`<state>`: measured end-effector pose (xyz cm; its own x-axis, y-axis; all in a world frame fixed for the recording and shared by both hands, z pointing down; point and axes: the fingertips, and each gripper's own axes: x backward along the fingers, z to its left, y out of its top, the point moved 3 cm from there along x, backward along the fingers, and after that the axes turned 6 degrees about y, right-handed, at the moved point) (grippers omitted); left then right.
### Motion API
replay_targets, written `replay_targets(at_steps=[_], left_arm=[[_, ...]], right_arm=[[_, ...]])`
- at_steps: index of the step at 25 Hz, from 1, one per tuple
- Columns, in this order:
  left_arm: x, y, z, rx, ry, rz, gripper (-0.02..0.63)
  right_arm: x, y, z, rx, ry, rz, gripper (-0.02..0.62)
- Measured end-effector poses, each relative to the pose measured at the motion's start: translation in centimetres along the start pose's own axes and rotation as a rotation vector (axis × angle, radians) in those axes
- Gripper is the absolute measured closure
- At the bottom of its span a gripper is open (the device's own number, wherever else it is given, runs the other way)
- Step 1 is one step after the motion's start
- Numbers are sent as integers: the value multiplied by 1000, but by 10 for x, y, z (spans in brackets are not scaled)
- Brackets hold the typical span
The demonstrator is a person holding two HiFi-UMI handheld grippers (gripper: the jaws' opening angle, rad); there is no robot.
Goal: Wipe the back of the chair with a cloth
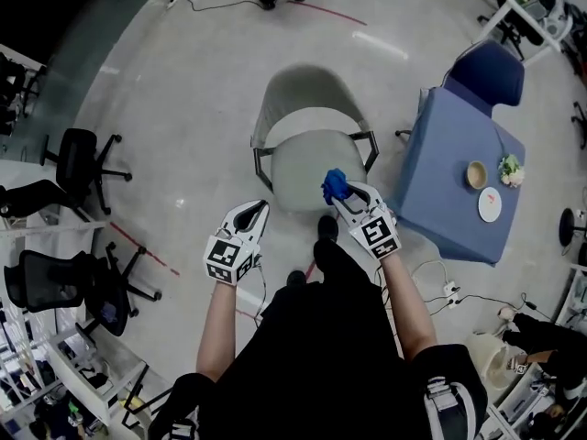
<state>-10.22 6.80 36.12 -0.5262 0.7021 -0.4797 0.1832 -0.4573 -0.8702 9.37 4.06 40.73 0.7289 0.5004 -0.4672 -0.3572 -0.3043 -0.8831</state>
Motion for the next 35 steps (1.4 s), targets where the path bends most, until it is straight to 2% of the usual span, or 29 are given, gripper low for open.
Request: replay_targets(at_steps=[8,14,19,28,32,35], left_arm=[[-41,30,20,33,85,-8,571],[-50,38,41,41,89,8,571],[-61,37,63,50,66,18,571],[-82,39,109,29,-33,15,571],[-101,26,131,22,-64,49,571],[-118,16,147,42,-55,63,571]], right_arm=[[-51,38,-51,90,123,-29,431],[-92,72,-70,190,154,-31,431],[-123,78,-81,221,139,-16,431],[-171,89,-78,219,94,16,431],[-199,84,-88,210,73,22,431],[-225,71,-108,189,68,37,431]])
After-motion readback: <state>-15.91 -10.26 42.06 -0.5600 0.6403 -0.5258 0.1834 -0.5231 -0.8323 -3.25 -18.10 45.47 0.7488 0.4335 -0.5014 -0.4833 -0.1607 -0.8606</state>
